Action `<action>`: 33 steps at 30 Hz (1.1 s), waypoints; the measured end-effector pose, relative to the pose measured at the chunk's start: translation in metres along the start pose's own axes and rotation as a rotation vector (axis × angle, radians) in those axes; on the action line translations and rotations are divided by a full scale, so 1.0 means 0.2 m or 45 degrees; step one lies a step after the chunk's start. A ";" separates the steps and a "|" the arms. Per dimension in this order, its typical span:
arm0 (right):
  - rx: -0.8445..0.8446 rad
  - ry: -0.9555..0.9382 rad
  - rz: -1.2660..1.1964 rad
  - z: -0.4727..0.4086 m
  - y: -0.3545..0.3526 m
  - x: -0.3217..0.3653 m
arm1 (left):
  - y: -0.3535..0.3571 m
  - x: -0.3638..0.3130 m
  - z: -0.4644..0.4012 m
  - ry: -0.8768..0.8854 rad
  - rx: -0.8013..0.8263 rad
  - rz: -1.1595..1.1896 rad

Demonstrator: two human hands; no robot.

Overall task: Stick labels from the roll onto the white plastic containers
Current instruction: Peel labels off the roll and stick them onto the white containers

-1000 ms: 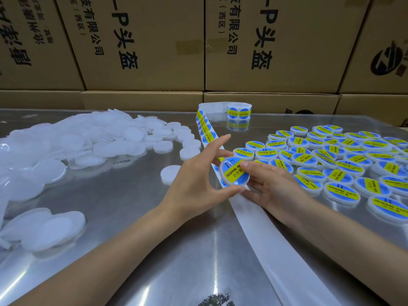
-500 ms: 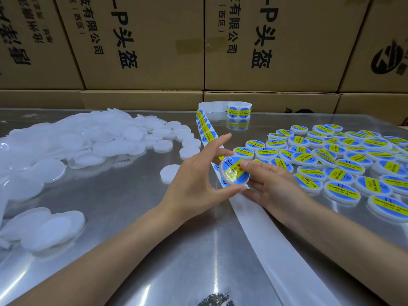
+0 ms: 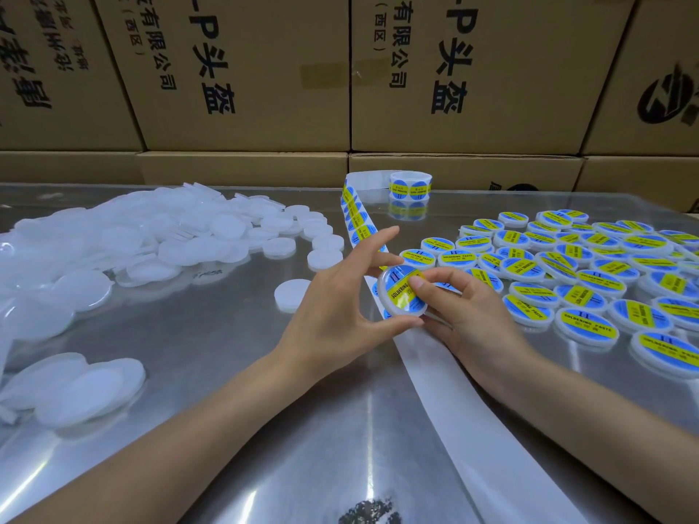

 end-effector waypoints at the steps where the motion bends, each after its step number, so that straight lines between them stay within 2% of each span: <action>1: -0.018 -0.029 0.016 0.00 0.00 0.01 | 0.00 0.00 0.00 0.000 0.006 0.003; 12: 0.055 -0.074 0.057 0.01 0.04 0.02 | -0.02 0.00 -0.02 0.008 -0.018 0.011; 18: 0.227 0.085 -0.029 0.00 0.04 0.00 | 0.01 -0.01 -0.01 0.017 0.039 -0.004; 21: 0.337 0.163 0.063 0.01 0.08 -0.03 | 0.02 0.00 -0.01 -0.015 0.054 0.058; 27: 0.260 0.105 0.075 -0.01 0.06 -0.02 | 0.06 0.01 -0.01 -0.040 0.152 0.162; 33: 0.204 0.129 0.080 -0.03 0.03 -0.04 | 0.07 -0.02 0.00 0.059 0.215 -0.046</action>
Point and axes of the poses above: each hand's wrist, its own z-axis away from the middle knuckle, its own y-axis out of the palm, x = y × z, the point moved 10 cm from there along -z, towards the middle knuckle, and after that the axes turned 7 degrees about -z, right-handed, at the moved point
